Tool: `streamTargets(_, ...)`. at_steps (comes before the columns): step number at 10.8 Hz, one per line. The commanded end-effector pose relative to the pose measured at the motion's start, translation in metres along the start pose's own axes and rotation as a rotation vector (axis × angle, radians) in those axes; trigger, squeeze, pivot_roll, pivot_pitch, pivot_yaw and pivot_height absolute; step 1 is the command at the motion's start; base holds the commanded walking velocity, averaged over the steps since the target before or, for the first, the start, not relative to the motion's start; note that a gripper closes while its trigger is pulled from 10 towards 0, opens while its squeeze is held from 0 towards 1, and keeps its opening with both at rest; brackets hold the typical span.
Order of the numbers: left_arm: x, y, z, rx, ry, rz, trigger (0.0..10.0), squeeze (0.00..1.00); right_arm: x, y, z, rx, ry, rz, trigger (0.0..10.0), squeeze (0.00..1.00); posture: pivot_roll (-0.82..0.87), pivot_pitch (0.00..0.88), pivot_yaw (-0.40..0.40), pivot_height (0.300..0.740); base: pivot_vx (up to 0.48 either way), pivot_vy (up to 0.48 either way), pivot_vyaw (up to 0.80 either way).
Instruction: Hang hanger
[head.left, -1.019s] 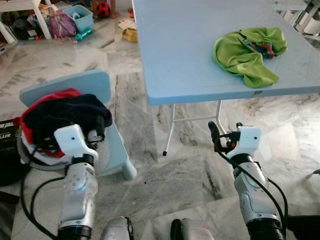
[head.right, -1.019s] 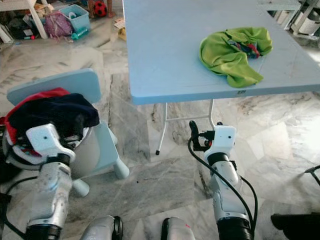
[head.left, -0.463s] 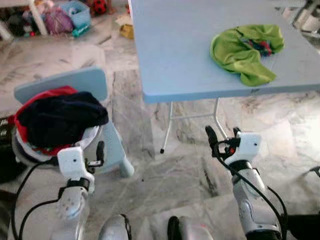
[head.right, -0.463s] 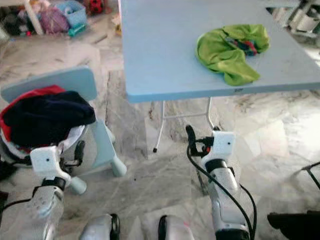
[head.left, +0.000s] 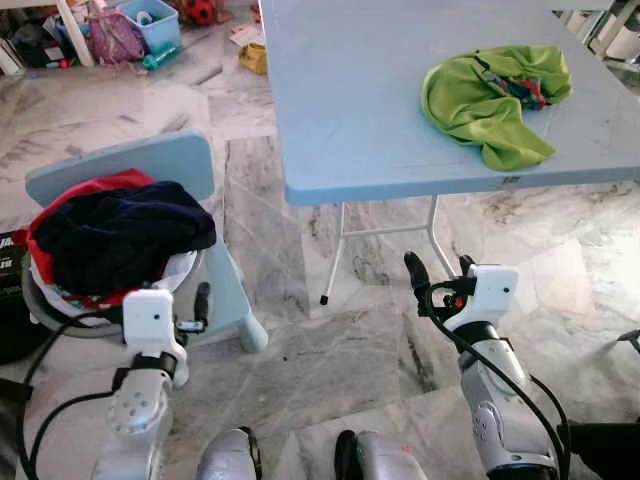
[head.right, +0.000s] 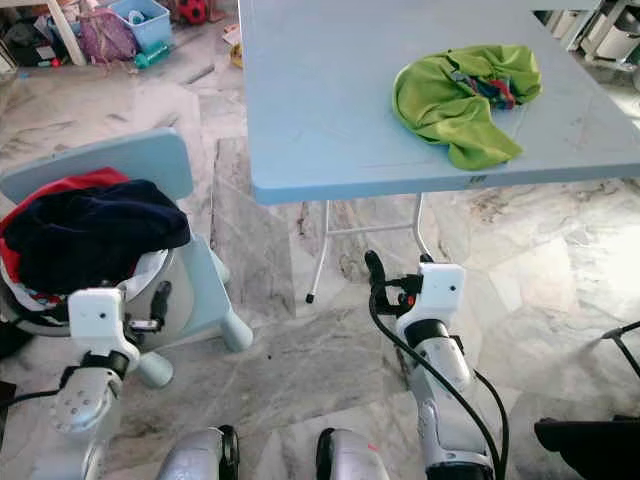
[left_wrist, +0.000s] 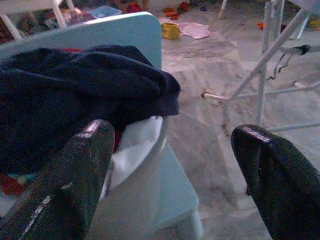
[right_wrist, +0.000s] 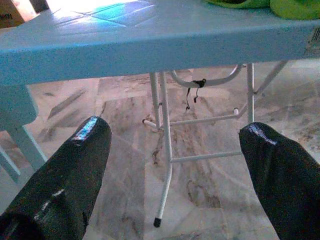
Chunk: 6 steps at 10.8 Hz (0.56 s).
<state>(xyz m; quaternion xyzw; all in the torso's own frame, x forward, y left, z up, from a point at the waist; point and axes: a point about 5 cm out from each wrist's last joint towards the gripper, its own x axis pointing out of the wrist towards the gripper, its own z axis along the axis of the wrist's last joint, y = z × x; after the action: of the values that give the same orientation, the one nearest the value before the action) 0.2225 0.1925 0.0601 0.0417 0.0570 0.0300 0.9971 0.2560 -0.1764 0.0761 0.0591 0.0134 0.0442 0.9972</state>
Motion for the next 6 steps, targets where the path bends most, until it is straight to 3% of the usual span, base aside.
streamTargets(1,-0.002,0.001,0.002,0.008,-0.008,0.007,10.0,0.0,-0.003,-0.003,0.0,0.004,0.007,-0.01,10.0,0.0,0.04,0.165,-0.046,0.74,0.0,0.0,0.0)
streamTargets(4,-0.007,0.001,-0.005,0.012,0.011,0.002,10.0,0.0,-0.007,0.01,-0.008,-0.016,0.04,0.053,10.0,0.0,0.05,0.183,-0.053,0.74,0.0,0.0,0.0)
streamTargets(5,0.0,-0.004,-0.006,-0.001,0.022,0.005,10.0,0.0,-0.003,0.002,-0.011,-0.026,0.088,0.04,10.0,0.0,0.03,0.189,-0.048,0.74,0.0,0.0,0.0)
streamTargets(6,0.014,-0.015,0.006,0.013,-0.013,-0.067,10.0,0.0,0.007,0.001,0.008,-0.11,0.05,0.118,10.0,0.0,-0.01,0.193,-0.066,0.74,0.0,0.0,0.0)
